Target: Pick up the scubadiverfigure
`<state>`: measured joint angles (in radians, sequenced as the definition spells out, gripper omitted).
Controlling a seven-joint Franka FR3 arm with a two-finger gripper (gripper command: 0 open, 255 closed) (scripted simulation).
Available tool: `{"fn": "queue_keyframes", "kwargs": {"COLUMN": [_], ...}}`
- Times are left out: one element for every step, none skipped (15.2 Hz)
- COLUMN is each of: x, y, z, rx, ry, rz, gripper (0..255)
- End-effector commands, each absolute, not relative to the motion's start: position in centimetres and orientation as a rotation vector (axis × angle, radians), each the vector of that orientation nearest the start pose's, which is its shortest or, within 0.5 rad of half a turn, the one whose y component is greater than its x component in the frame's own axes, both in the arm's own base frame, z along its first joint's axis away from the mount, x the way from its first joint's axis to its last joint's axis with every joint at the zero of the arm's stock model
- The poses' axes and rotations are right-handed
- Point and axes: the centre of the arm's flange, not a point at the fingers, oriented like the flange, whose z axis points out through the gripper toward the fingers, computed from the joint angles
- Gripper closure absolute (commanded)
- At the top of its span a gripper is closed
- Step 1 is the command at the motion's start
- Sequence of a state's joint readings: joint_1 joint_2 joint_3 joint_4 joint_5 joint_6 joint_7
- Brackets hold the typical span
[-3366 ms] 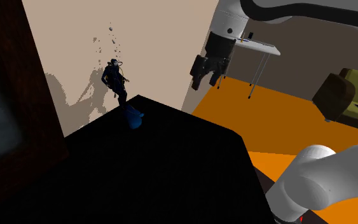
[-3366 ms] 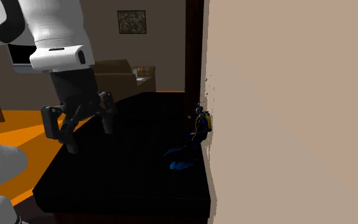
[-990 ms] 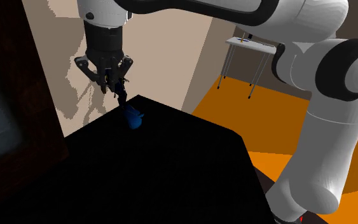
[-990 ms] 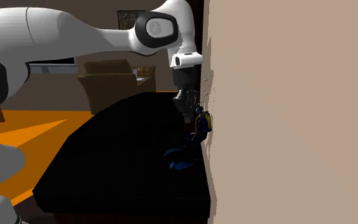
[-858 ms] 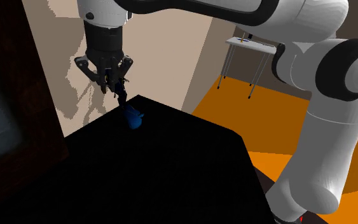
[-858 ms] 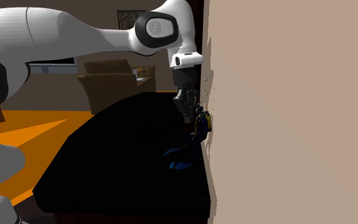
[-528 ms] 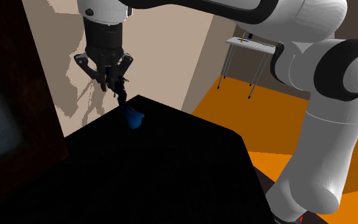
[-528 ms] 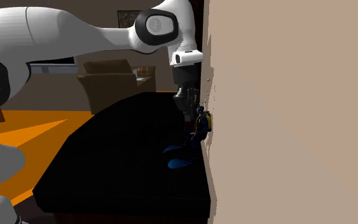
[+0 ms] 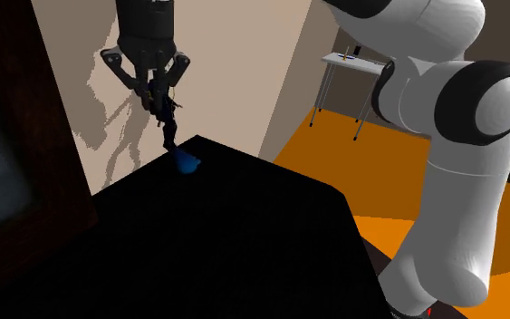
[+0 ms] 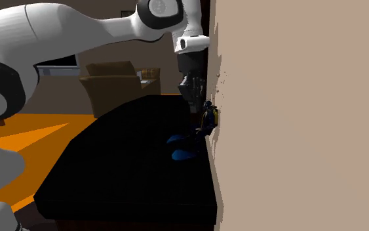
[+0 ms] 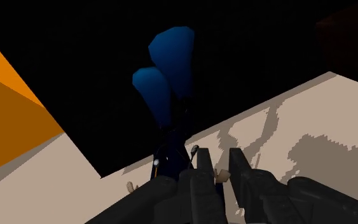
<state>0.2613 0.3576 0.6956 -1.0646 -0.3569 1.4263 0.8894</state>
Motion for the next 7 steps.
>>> {"fn": "queue_keyframes", "kwargs": {"x": [46.8, 46.8, 46.8, 46.8, 46.8, 46.8, 46.8], "y": [42.0, 42.0, 42.0, 42.0, 42.0, 42.0, 42.0], "z": [68.1, 68.6, 69.1, 69.7, 70.2, 70.3, 70.3], "rx": [-3.152, -3.152, -3.152, -3.152, -3.152, -3.152, -3.152], "ry": [0.062, 0.062, 0.062, 0.062, 0.062, 0.062, 0.062], "rz": [-0.226, -0.226, -0.226, -0.226, -0.226, -0.226, -0.226], "gripper": [255, 255, 255, 255, 255, 255, 255]}}
